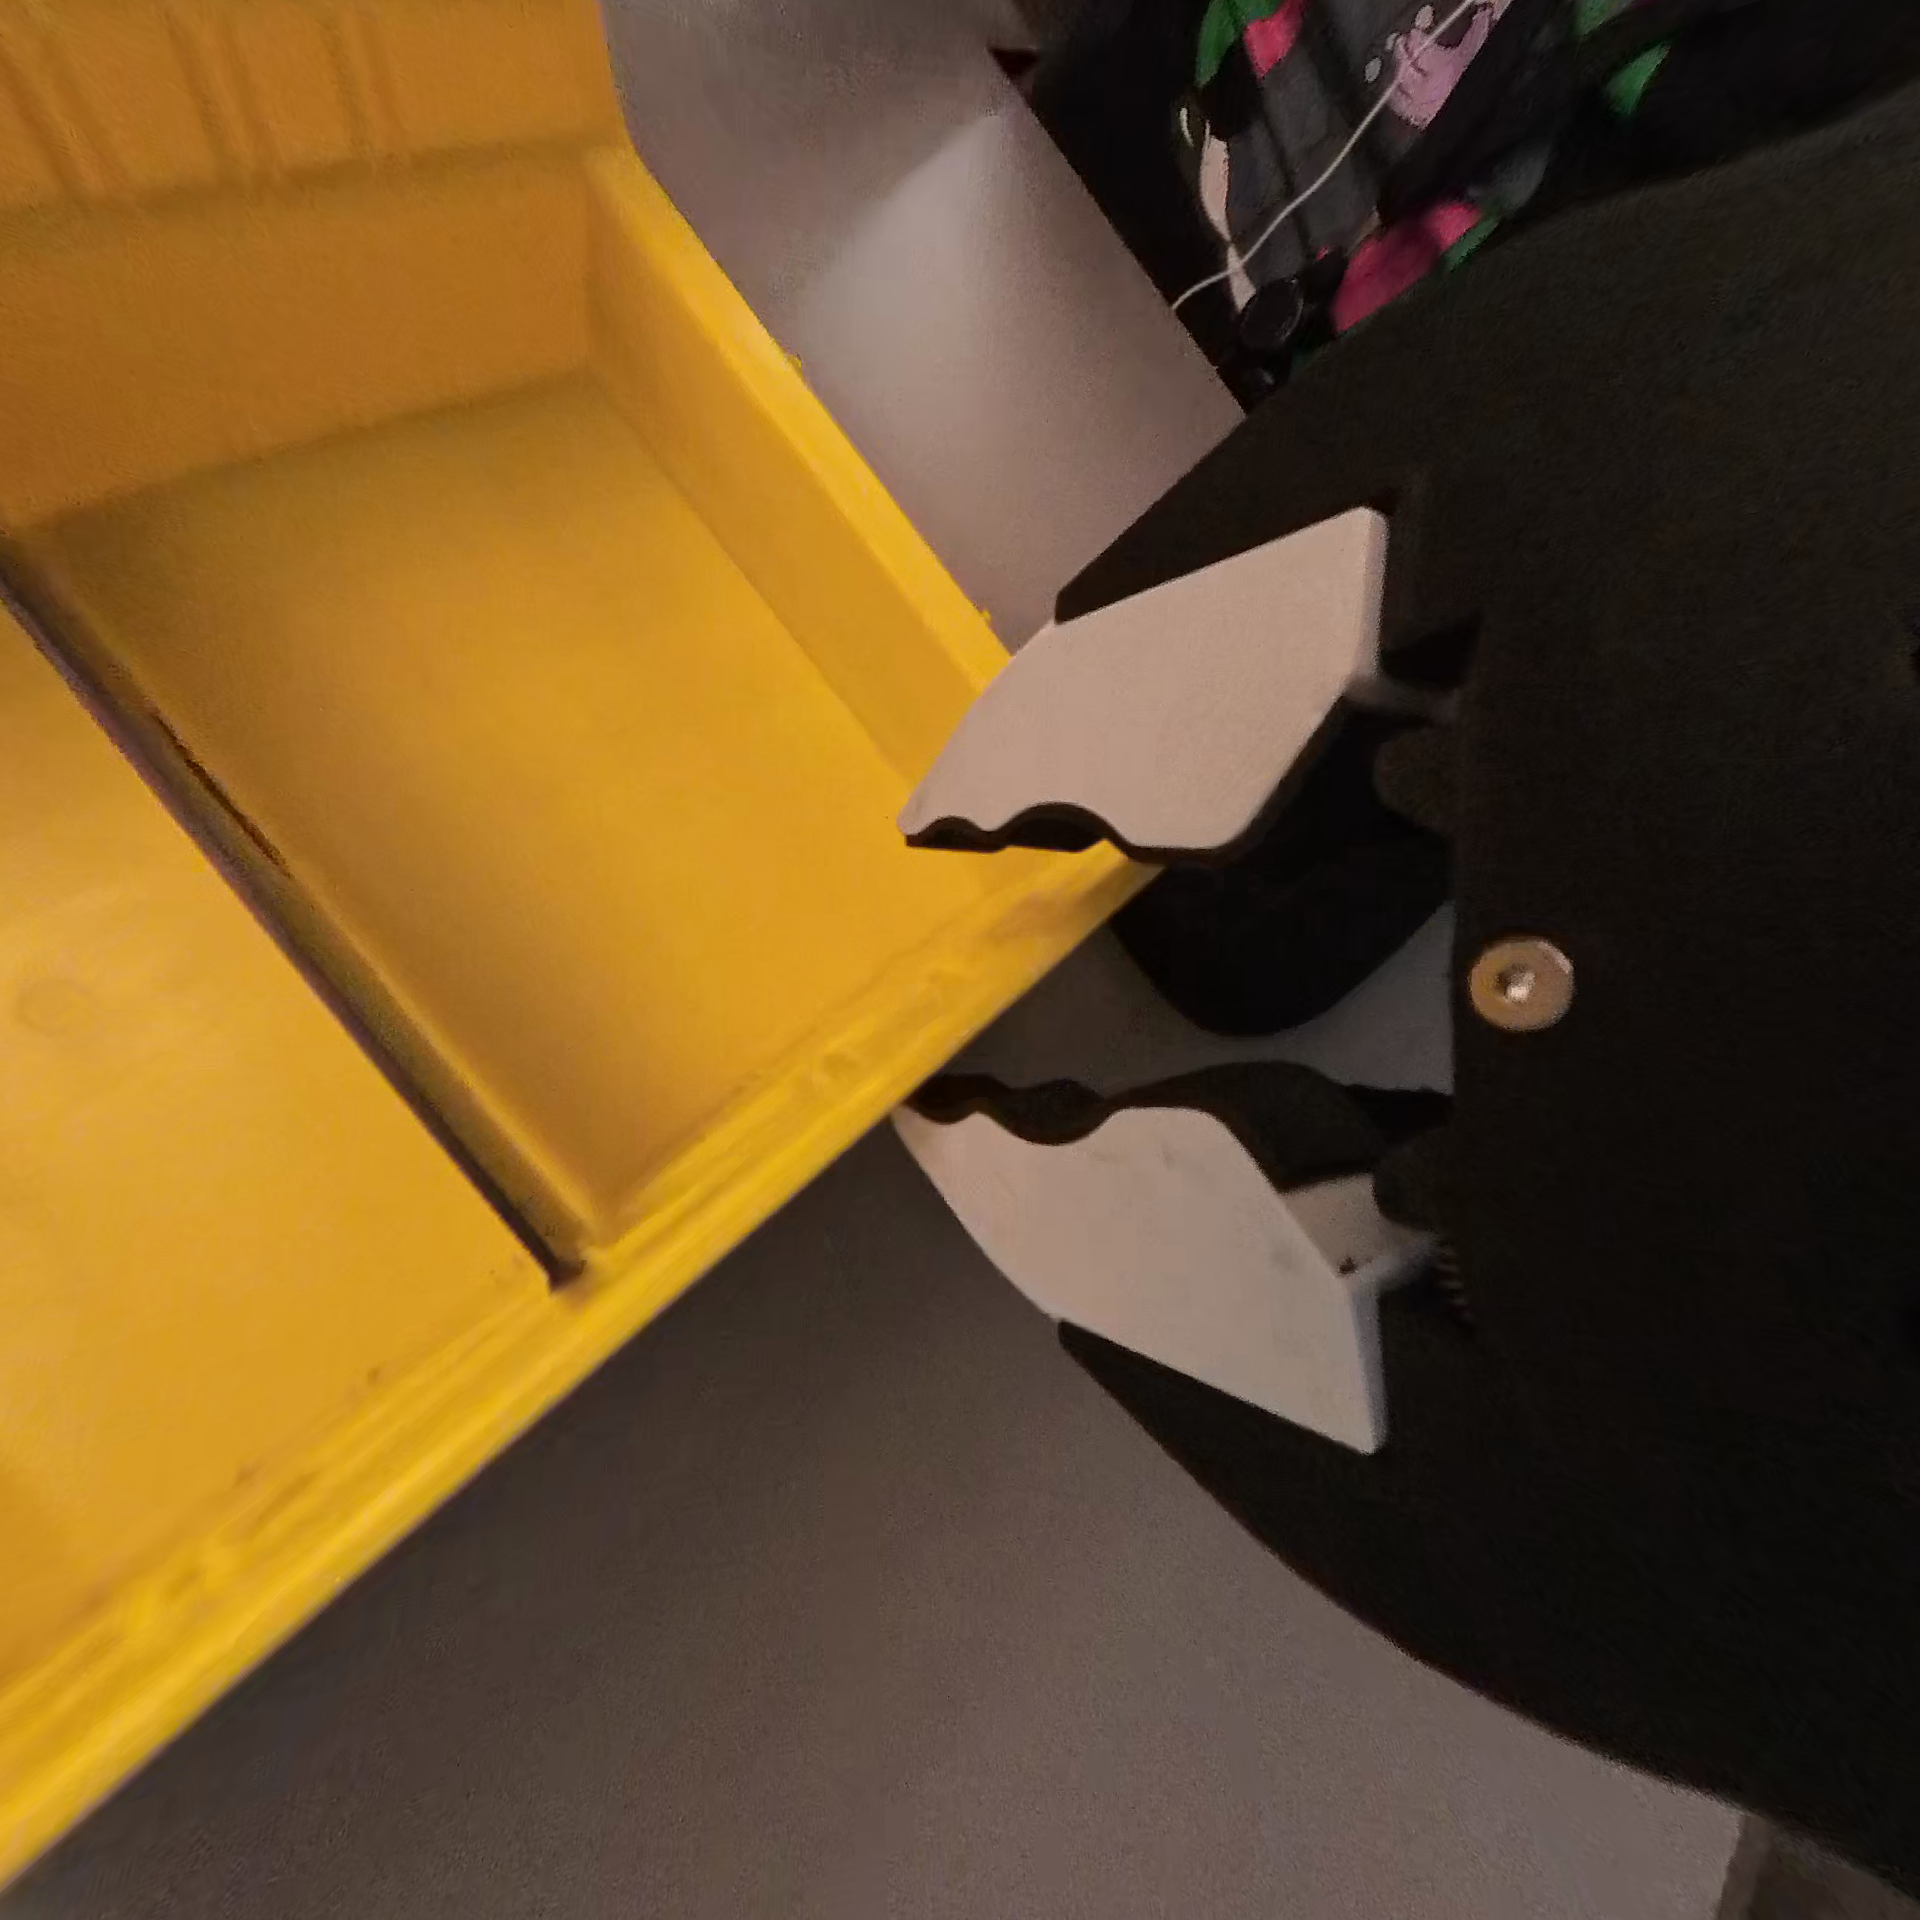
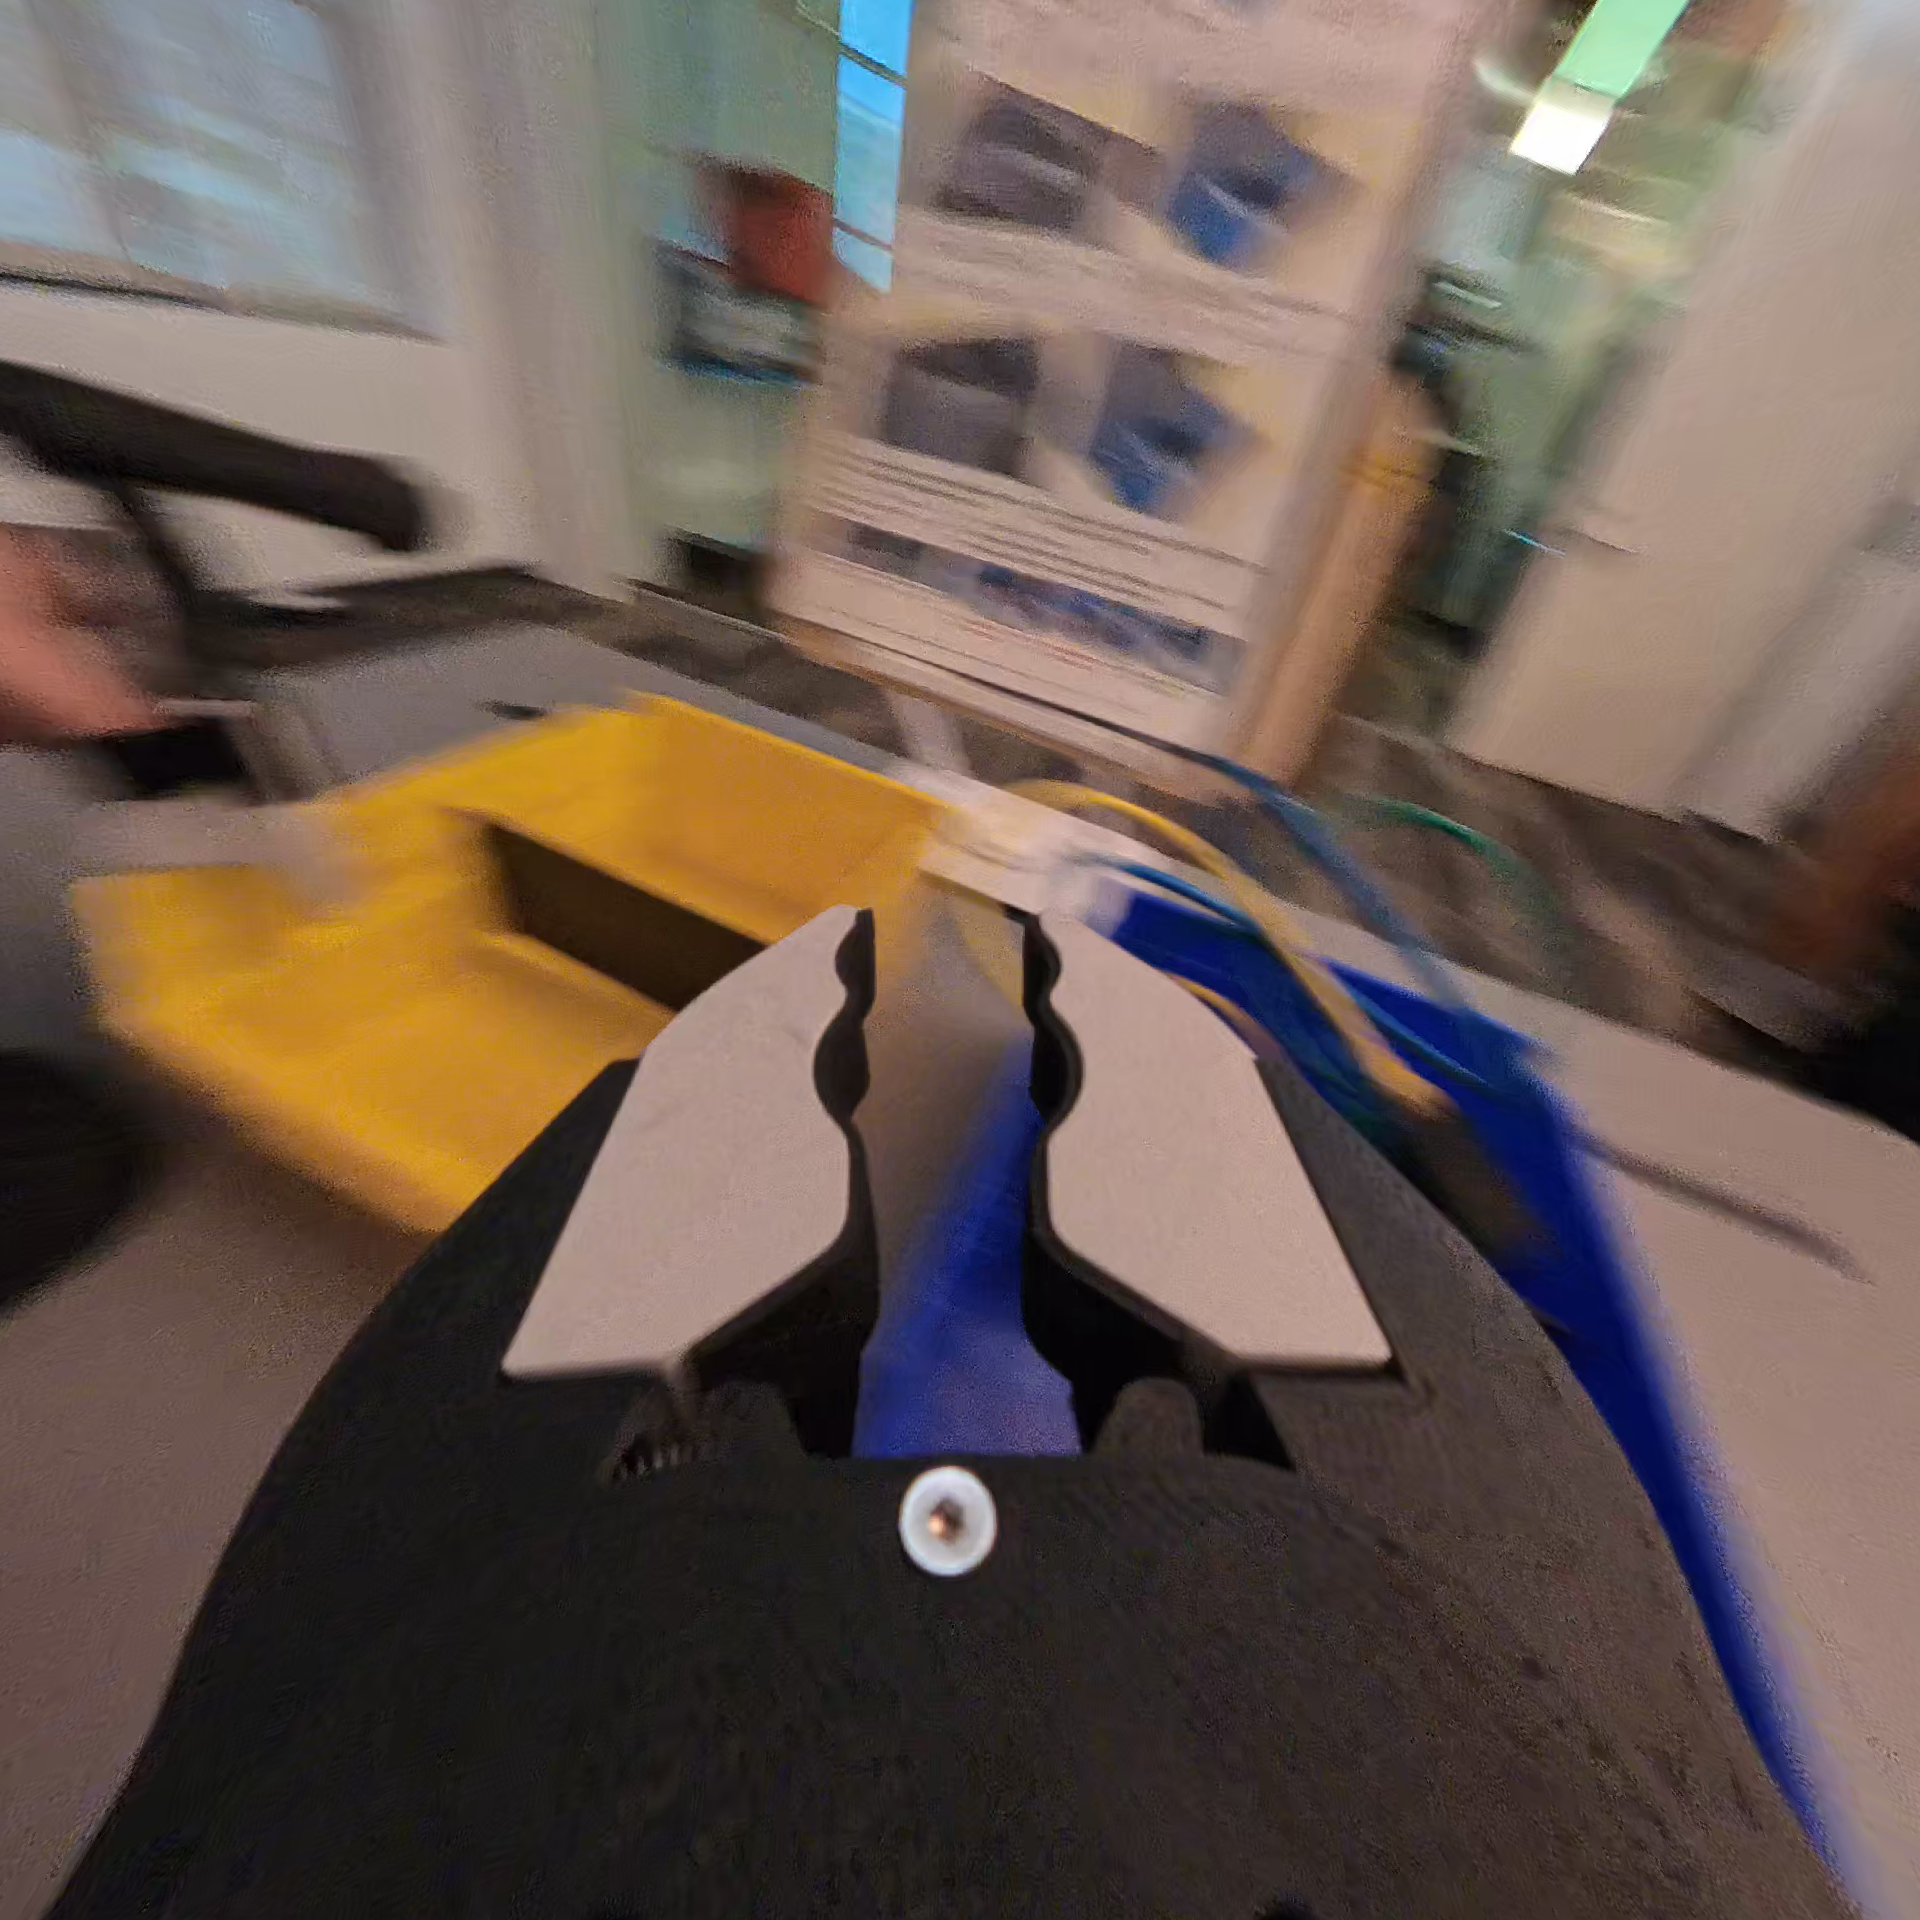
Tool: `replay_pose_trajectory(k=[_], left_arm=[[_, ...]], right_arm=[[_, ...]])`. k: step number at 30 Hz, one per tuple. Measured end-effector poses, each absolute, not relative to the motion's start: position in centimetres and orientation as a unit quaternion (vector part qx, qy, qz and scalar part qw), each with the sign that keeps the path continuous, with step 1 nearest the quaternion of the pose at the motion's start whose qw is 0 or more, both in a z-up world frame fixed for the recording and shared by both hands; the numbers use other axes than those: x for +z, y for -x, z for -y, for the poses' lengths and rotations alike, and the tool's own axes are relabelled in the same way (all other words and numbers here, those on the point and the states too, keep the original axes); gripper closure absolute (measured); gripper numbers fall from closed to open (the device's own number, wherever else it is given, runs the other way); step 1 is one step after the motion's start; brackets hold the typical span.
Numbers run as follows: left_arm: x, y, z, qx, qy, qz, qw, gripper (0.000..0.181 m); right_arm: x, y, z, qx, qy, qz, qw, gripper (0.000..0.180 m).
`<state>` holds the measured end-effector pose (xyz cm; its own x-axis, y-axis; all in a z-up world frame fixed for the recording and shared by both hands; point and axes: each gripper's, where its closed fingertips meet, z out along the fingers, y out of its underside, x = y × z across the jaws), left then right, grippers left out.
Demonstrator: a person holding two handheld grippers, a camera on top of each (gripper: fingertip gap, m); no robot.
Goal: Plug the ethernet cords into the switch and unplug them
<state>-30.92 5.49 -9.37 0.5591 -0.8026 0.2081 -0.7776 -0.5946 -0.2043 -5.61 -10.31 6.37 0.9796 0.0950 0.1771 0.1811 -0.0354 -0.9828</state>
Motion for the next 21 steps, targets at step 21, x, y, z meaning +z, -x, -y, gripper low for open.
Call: replay_pose_trajectory(k=[21], left_arm=[[8.2,36.6,-7.2,-0.241,0.826,-0.267,0.434,0.147]], right_arm=[[-13.8,12.4,-2.1,0.087,0.996,0.017,0.025,0.175]])
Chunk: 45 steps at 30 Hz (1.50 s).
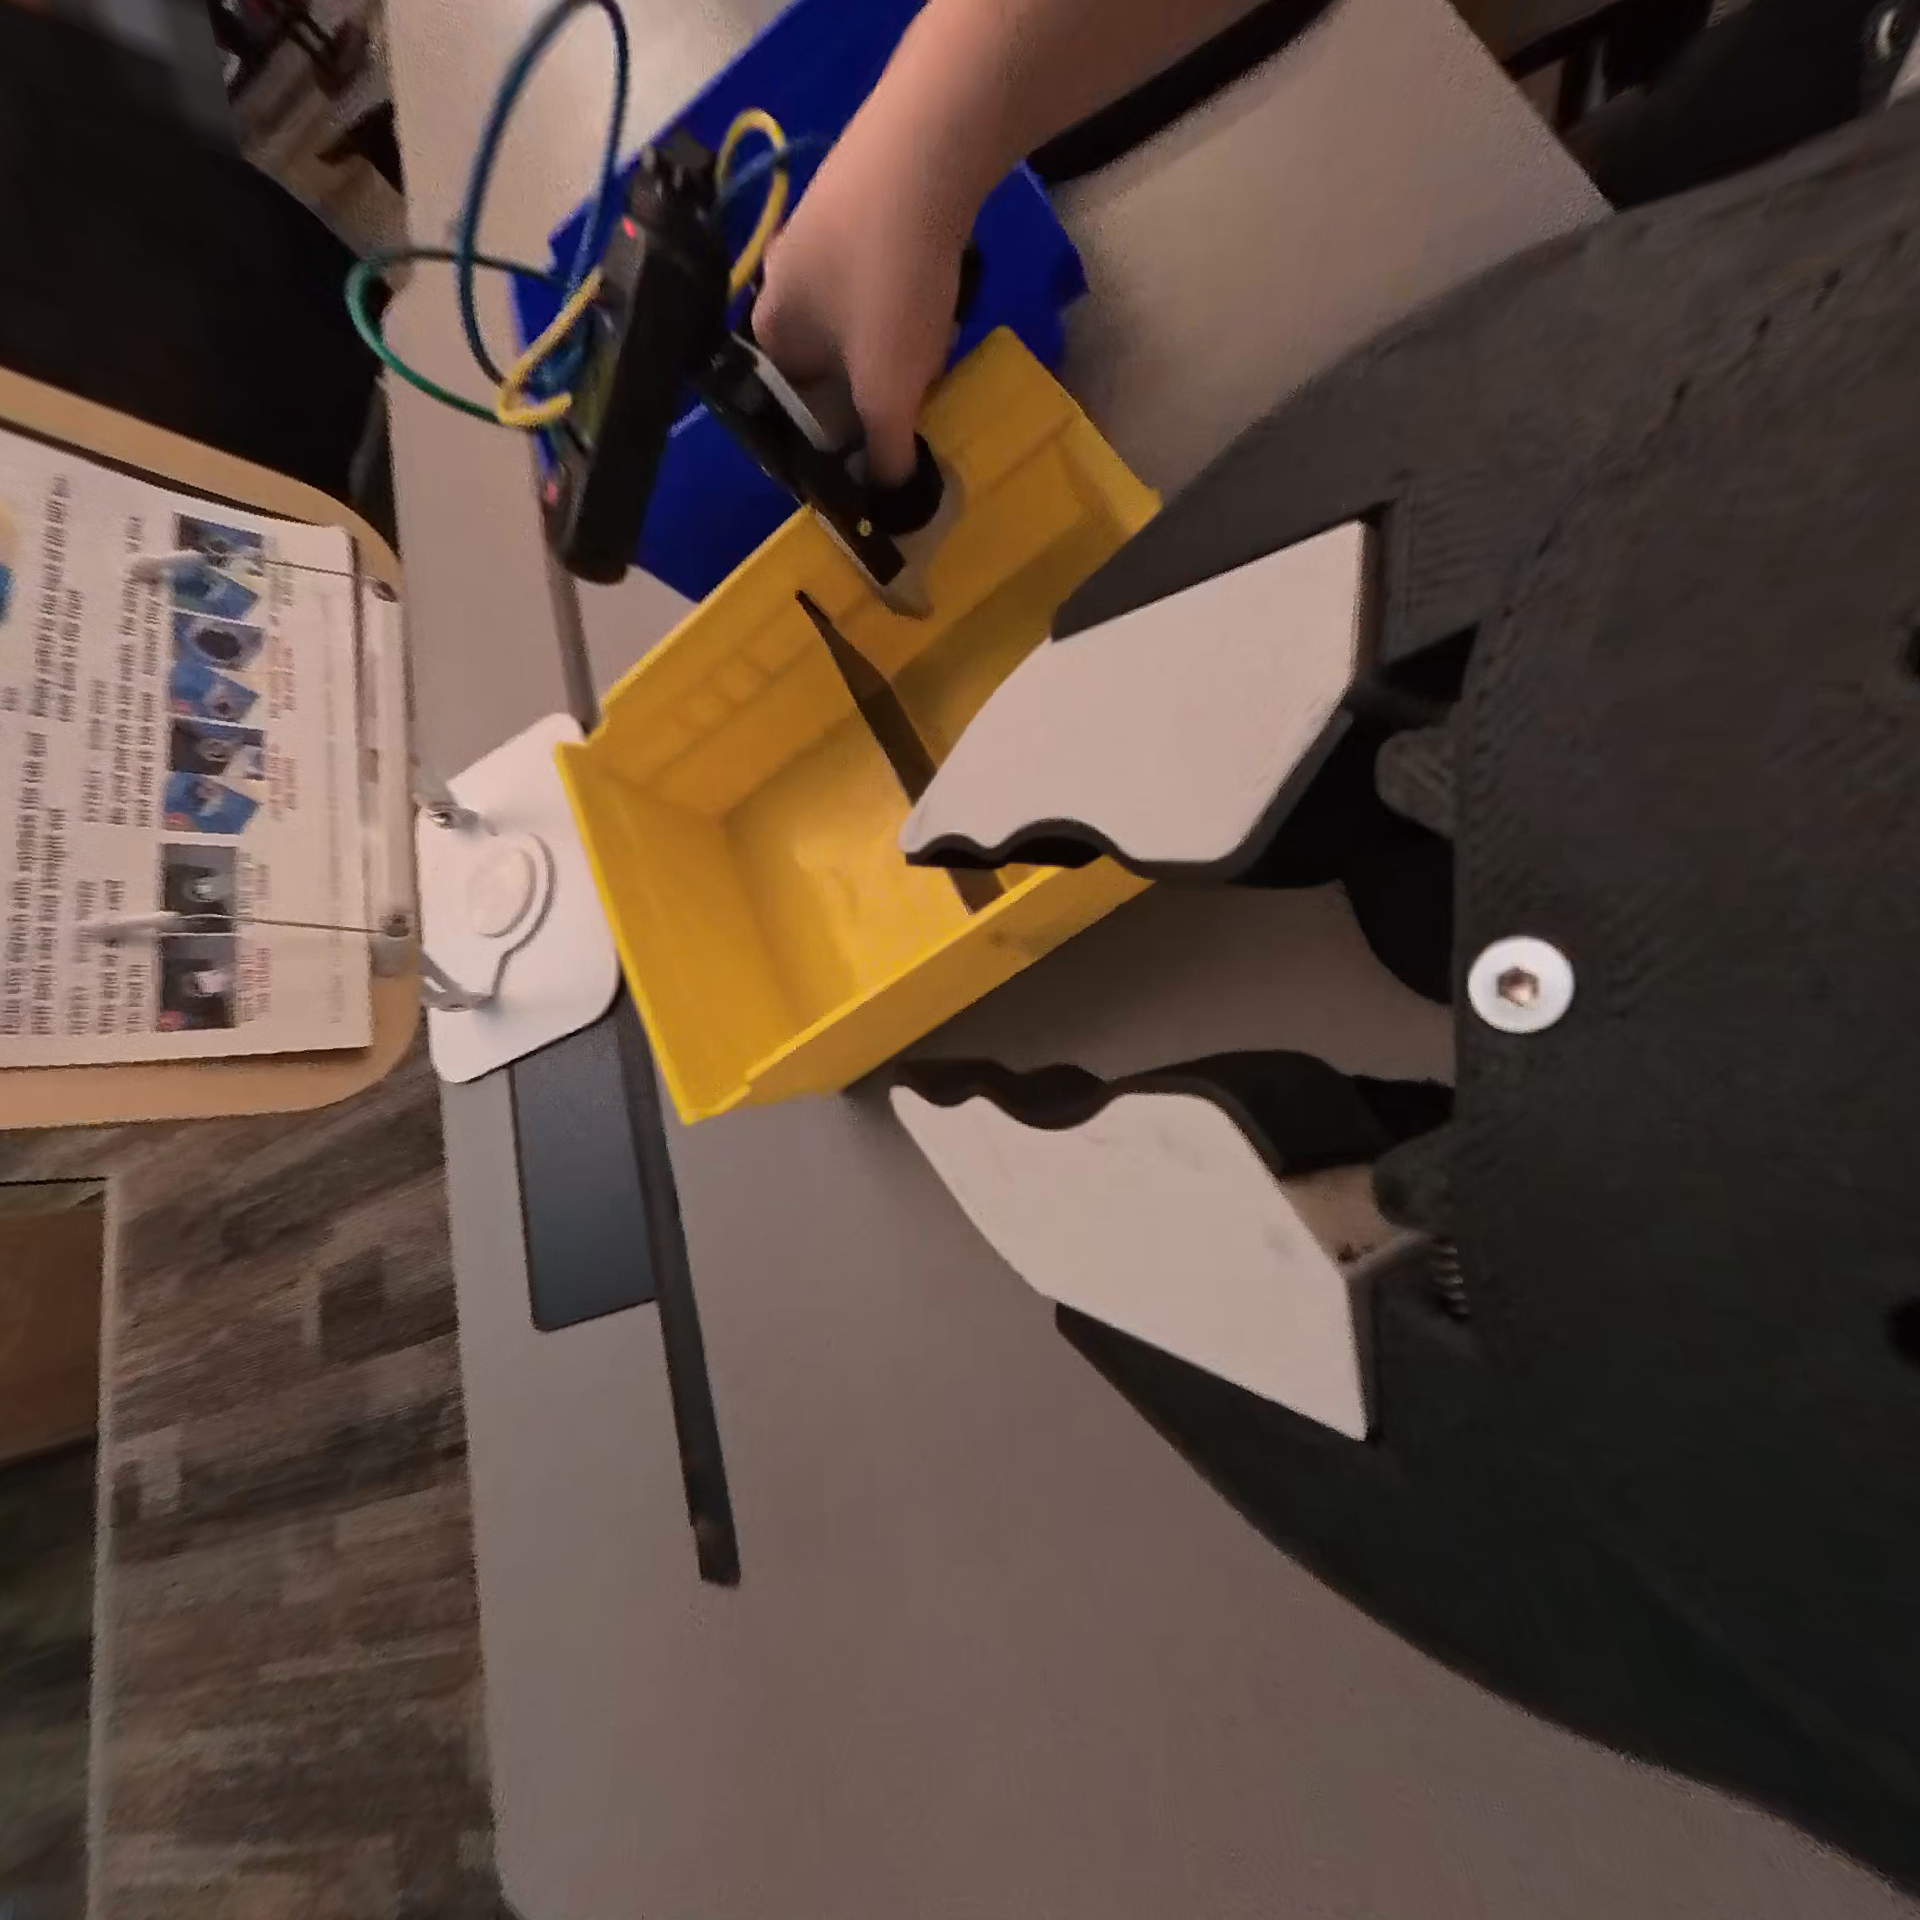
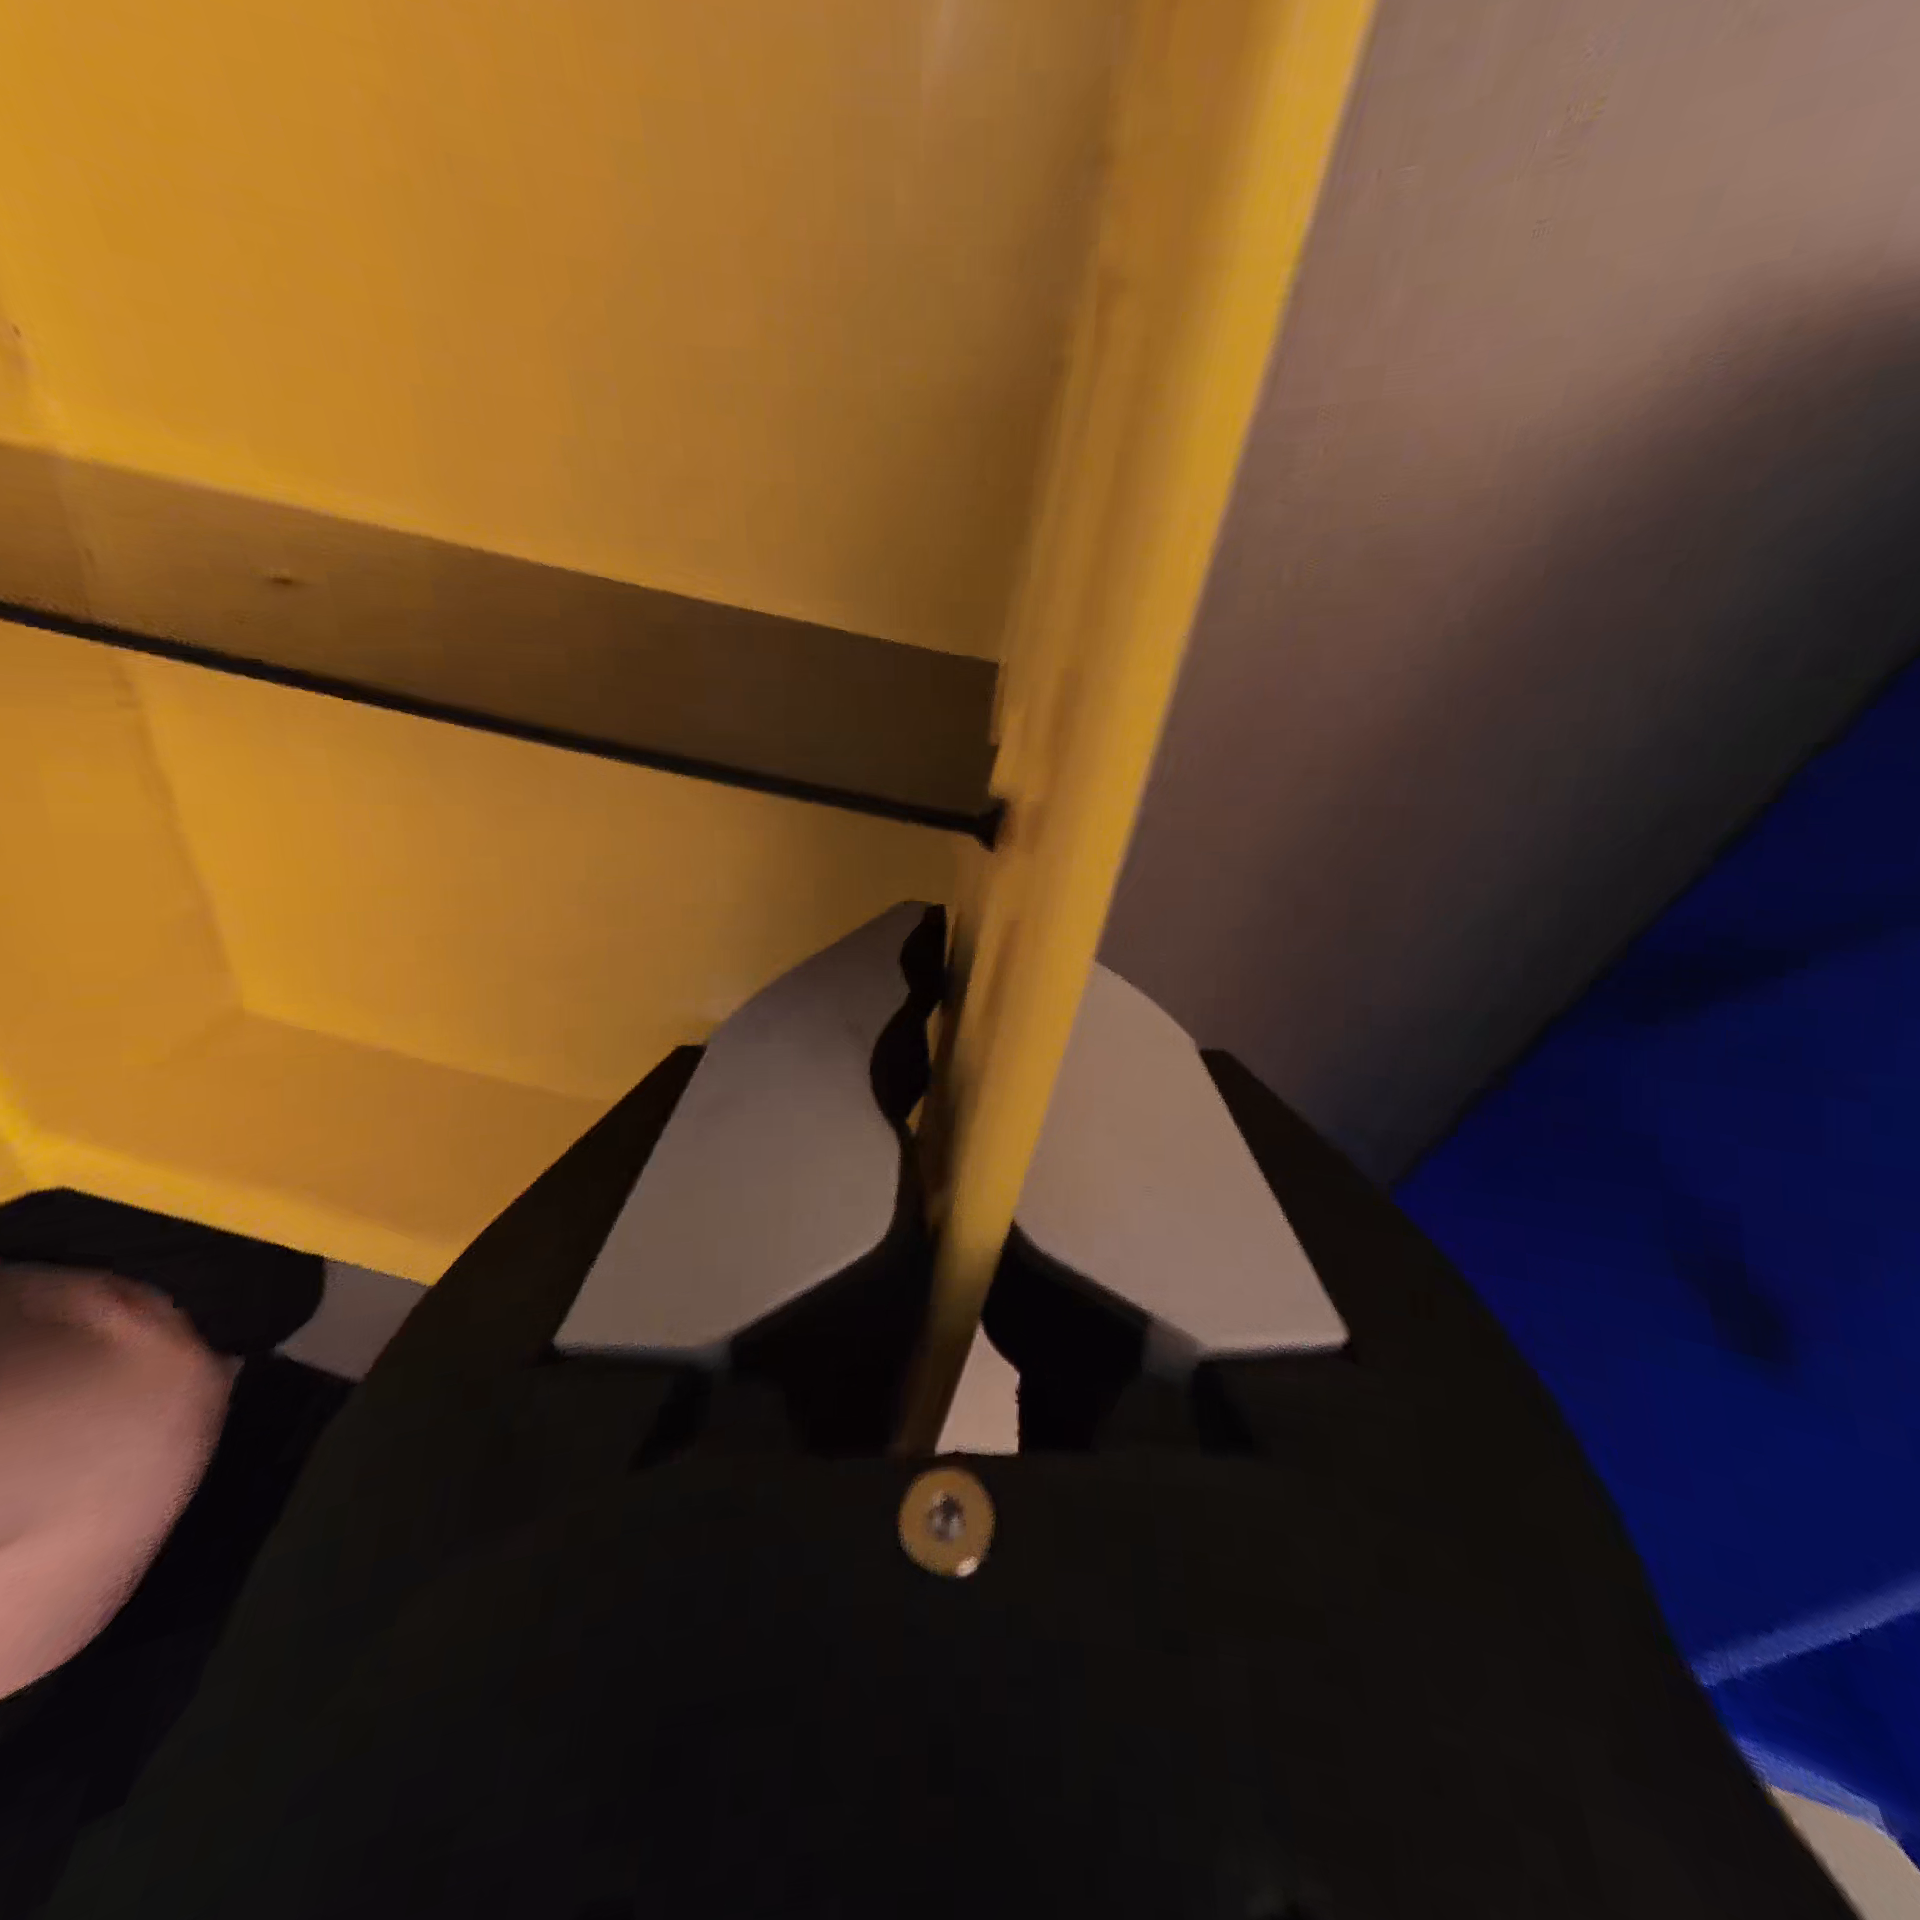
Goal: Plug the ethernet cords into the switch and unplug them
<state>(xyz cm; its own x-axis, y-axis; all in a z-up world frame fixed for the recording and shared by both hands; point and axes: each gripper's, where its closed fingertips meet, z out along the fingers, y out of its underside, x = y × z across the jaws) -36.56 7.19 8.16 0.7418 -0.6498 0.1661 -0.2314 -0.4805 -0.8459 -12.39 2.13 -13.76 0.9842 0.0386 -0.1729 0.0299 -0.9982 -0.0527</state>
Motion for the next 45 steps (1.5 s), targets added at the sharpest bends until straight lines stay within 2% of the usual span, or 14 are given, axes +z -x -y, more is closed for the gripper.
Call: replay_pose_trajectory(k=[5,7,9,10,13,15,20,23,26,29,34,38,41,45], left_arm=[[18.4,39.2,-1.7,-0.309,0.691,-0.185,0.626,0.156],[19.9,40.0,0.7,-0.298,0.669,-0.176,0.658,0.150],[20.1,39.8,2.2,-0.289,0.667,-0.187,0.661,0.133],[20.2,39.3,2.7,-0.293,0.664,-0.196,0.660,0.133],[19.9,36.2,3.6,-0.331,0.656,-0.247,0.632,0.135],[18.4,32.0,4.4,-0.375,0.661,-0.317,0.568,0.148],[12.6,19.3,4.6,-0.433,0.682,-0.429,0.404,0.120],[7.0,11.8,3.5,-0.445,0.712,-0.432,0.330,0.111],[-0.1,6.5,3.5,-0.450,0.746,-0.433,0.229,0.112],[-4.8,4.2,3.0,-0.432,0.776,-0.417,0.194,0.114],[-8.7,2.2,4.1,-0.383,0.790,-0.446,0.172,0.106],[-9.1,1.4,5.1,-0.376,0.776,-0.480,0.160,0.118],[-8.8,2.2,5.4,-0.342,0.762,-0.531,0.140,0.143],[-8.7,5.6,3.3,-0.289,0.771,-0.557,0.114,0.156]], right_arm=[[-9.9,14.5,-1.7,0.109,0.992,0.060,-0.033,0.175],[-6.7,15.0,-2.4,0.114,0.989,0.095,-0.016,0.175],[-2.3,15.3,-2.6,0.137,0.984,0.115,0.005,0.175],[0.3,15.1,-2.4,0.152,0.981,0.122,0.016,0.175],[9.0,12.3,-1.5,0.178,0.972,0.129,0.082,0.175],[14.2,8.6,0.2,0.186,0.967,0.115,0.129,0.175],[20.9,-5.3,7.3,0.165,0.962,0.005,0.218,0.175],[19.7,-14.5,12.8,0.128,0.958,-0.100,0.237,0.175],[15.9,-23.0,18.4,0.067,0.948,-0.206,0.235,0.175],[10.7,-29.5,23.1,0.014,0.931,-0.294,0.215,0.175],[1.3,-35.1,27.1,-0.031,0.925,-0.350,0.146,0.175],[-4.0,-35.9,26.5,-0.048,0.943,-0.317,0.090,0.175],[-6.1,-35.1,25.5,-0.027,0.957,-0.283,0.060,0.175],[-7.7,-33.1,23.3,0.004,0.969,-0.243,0.045,0.175]])
